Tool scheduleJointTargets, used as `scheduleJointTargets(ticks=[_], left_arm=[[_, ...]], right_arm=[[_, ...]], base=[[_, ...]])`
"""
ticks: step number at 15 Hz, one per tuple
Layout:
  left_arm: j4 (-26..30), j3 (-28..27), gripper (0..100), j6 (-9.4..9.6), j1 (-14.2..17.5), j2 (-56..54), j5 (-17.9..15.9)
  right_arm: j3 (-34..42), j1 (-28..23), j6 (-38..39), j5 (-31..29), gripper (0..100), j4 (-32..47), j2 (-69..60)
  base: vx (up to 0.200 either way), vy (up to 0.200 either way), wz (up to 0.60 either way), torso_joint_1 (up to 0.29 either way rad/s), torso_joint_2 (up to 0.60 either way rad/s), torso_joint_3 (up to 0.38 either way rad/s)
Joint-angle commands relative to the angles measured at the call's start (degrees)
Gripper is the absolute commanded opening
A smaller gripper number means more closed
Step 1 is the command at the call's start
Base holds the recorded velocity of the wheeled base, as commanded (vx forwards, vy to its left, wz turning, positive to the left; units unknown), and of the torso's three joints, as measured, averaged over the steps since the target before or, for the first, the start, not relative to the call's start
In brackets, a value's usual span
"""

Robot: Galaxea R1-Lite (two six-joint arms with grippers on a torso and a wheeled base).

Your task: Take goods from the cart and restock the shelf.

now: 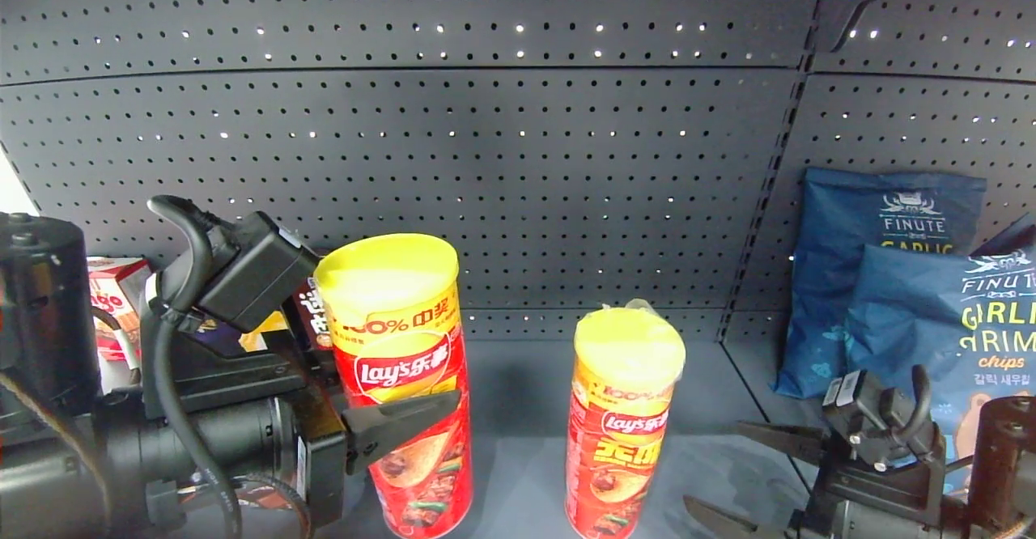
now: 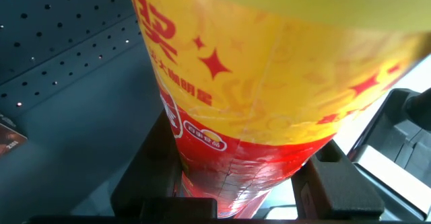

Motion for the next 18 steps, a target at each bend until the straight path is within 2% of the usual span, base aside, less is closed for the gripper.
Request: scheduleJointTargets(ticks=[1, 7, 18], left_arm=[[0.0, 0.0, 0, -0.04, 0.0, 0.1, 0.0], [0.0, 0.0, 0, -0.04, 0.1, 0.0, 0.0], [-0.2, 0.5, 0, -0.04, 0.3, 0.1, -0.1]], right_arm=[[-1.1, -3.0, -0.1, 0.0, 100, 0.0, 1.9], [-6.6, -3.1, -0.2, 0.0, 100, 0.0, 7.7], [-7.3, -0.1, -0.3, 0.1, 100, -0.1, 10.1]], base=[[0.0, 0.0, 0.0, 0.0, 0.0, 0.0], [0.0, 0.0, 0.0, 0.0, 0.0, 0.0], [0.0, 0.0, 0.0, 0.0, 0.0, 0.0]])
